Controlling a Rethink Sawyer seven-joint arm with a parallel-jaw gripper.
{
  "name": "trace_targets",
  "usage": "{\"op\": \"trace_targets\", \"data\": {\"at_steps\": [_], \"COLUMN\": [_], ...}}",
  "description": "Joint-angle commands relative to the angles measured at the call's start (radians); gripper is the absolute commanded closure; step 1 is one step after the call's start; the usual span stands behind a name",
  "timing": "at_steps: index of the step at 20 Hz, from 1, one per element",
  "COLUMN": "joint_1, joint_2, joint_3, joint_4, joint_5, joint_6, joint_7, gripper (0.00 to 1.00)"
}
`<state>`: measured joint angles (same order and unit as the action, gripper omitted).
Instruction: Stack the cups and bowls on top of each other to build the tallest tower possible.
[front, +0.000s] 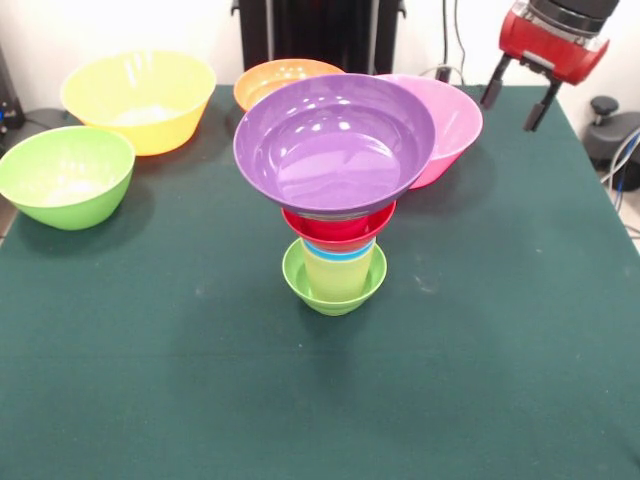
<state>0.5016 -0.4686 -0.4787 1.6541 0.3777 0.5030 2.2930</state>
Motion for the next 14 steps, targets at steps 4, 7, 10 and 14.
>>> {"op": "trace_targets", "data": {"at_steps": [4, 7, 10, 14], "joint_1": [0.043, 0.007, -0.013, -0.051], "joint_2": [0.027, 0.027, 0.040, 0.067], "joint_3": [0.130, 0.128, 0.119, 0.099], "joint_4": [0.156, 0.164, 0.158, 0.110], "joint_5": [0.051, 0.041, 0.032, 0.014], "joint_6": [-0.142, -0.156, -0.166, -0.156], "joint_7": [0.240, 0.202, 0.186, 0.154], "gripper": [0.00, 0.00, 0.00, 0.00]}}
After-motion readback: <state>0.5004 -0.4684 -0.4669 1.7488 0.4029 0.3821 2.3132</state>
